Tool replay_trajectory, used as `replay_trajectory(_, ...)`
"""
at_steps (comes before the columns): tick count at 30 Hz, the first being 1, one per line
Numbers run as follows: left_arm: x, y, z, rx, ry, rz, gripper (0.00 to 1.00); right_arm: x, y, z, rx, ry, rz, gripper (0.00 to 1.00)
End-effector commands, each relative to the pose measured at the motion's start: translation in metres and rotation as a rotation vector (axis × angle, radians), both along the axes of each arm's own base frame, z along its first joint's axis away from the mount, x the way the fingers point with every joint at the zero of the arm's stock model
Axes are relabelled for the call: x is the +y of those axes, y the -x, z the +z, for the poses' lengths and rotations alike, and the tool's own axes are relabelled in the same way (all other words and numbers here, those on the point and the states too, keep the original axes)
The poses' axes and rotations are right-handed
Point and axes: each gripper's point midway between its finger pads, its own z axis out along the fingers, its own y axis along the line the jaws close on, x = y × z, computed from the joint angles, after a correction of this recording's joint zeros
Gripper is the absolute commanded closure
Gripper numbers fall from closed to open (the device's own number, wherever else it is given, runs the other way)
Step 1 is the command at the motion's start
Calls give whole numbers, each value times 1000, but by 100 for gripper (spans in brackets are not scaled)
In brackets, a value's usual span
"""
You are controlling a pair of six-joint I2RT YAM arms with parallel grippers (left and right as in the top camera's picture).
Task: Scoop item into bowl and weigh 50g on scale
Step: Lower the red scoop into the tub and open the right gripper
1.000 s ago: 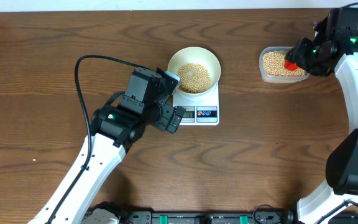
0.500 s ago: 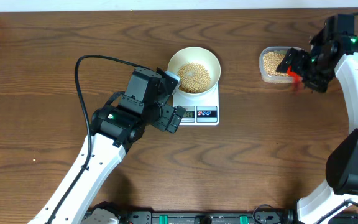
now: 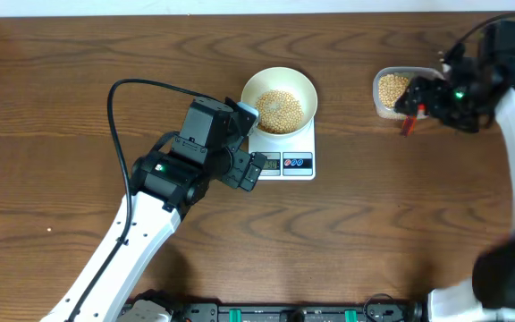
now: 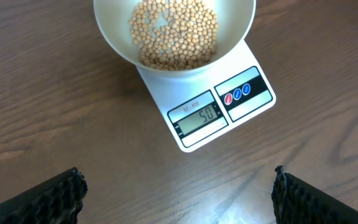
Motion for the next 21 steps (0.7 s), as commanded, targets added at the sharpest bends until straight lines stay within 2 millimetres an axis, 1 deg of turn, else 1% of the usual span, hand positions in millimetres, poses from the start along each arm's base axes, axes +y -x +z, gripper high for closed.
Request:
replay_trajectory(1, 1, 1, -1, 2, -3, -7, 3, -1, 46, 69, -169, 77, 44, 1)
replay_trajectory(2, 1, 1, -1, 2, -3, -7, 3, 0, 63, 84, -201, 91, 39, 1)
replay_trajectory(5, 1, 1, -1, 2, -3, -7, 3, 3, 87, 114, -301, 107, 36, 1)
replay_trajectory(7, 1, 1, -1, 2, -3, -7, 3, 5, 102, 130, -361, 119, 33, 1)
replay_trajectory(8, 1, 1, -1, 2, -3, -7, 3, 3, 114, 137, -392, 145, 32, 1)
replay_trajectory(9, 1, 1, -1, 2, -3, -7, 3, 0, 128, 143, -411, 173, 18, 1)
replay_trajectory(10, 1, 1, -1, 2, -3, -7, 3, 0, 149, 146, -413, 193, 7, 1)
replay_trajectory(11, 1, 1, -1, 2, -3, -7, 3, 0, 159, 149, -422, 198, 5, 1)
replay_trajectory(12, 1, 1, -1, 2, -3, -7, 3, 2, 176, 154, -449, 204, 1, 1)
replay_trajectory(14, 1, 1, -1, 2, -3, -7, 3, 1, 193, 162, -497, 227, -12, 1)
replay_trajectory(15, 1, 1, -1, 2, -3, -7, 2, -1, 200, 165, -524, 251, -27, 1)
replay_trajectory(18, 1, 1, -1, 2, -3, -7, 3, -5, 205, 170, -603, 284, -49, 1)
replay_trajectory(19, 1, 1, -1, 2, -3, -7, 3, -7, 206, 170, -655, 304, -56, 1)
replay_trajectory(21, 1, 1, -1, 2, -3, -7, 3, -12, 205, 163, -726, 336, -84, 1)
